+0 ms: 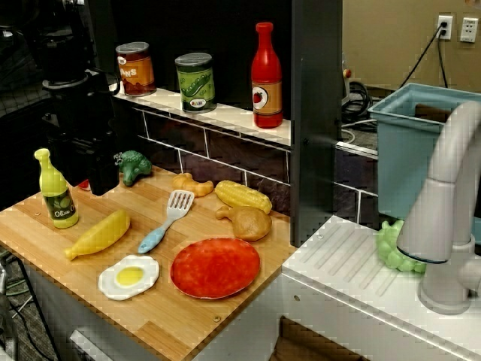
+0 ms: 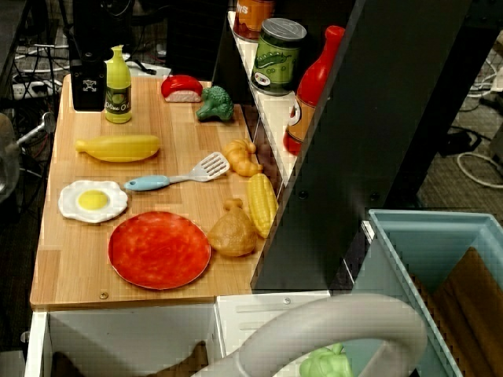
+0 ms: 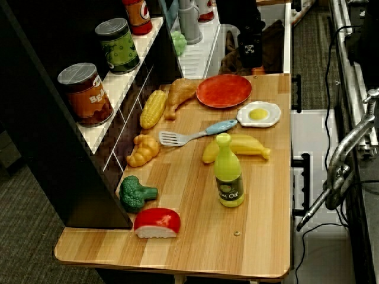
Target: Put banana on plate
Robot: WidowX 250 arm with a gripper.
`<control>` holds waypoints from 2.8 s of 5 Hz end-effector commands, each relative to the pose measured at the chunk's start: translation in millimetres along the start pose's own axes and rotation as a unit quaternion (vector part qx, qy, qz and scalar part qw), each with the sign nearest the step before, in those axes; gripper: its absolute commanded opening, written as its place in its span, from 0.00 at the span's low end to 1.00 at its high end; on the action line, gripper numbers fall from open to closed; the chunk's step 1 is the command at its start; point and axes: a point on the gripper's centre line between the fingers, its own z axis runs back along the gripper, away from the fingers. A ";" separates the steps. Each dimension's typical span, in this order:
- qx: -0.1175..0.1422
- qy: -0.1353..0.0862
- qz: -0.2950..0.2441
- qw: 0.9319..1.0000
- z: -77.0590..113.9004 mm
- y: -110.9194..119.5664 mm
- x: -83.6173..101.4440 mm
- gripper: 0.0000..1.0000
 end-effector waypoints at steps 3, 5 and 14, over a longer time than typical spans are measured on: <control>0.021 -0.002 0.033 0.999 -13.8 44.9 24.0 1.00; 0.039 -0.001 0.045 0.998 -27.9 79.5 33.6 1.00; 0.022 -0.036 0.082 0.996 -70.1 58.8 28.6 1.00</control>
